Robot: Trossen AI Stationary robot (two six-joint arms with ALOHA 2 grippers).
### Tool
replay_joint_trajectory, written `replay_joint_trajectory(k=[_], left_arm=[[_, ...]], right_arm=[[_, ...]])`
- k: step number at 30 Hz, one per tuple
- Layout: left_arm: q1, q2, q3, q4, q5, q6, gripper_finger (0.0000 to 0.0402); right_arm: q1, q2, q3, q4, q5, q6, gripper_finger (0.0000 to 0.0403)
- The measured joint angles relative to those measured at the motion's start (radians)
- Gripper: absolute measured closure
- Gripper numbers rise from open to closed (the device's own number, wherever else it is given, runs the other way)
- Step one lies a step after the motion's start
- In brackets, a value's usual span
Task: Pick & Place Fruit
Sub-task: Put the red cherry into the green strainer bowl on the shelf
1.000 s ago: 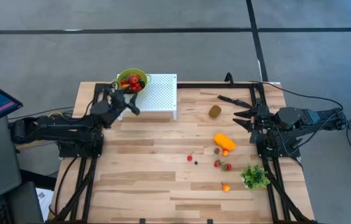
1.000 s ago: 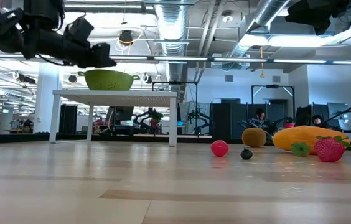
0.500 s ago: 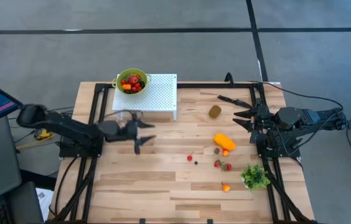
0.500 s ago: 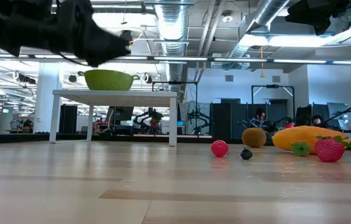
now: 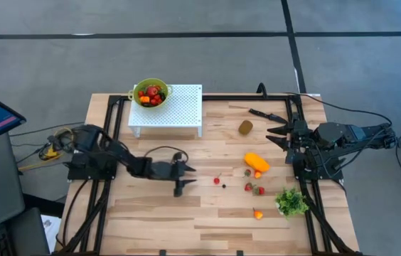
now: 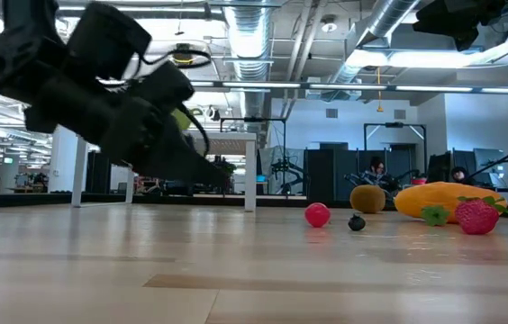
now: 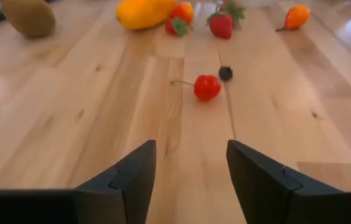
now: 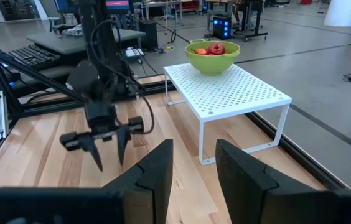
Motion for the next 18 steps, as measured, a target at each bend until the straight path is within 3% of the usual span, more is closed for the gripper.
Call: replay_joint_trajectory(k=[8,18], left_arm=[[-0.009,0.097,0.1,0.004,-0.003,-0.081,0.0184],[-0.036,0.285,0.25,0.012,-0.011,-0.065,0.0115]], right_arm=[[0.0,0.0,0.0,0.0,0.0,0.0,0.0287],[0.0,0.0,0.0,0.0,0.0,0.0,0.0287]])
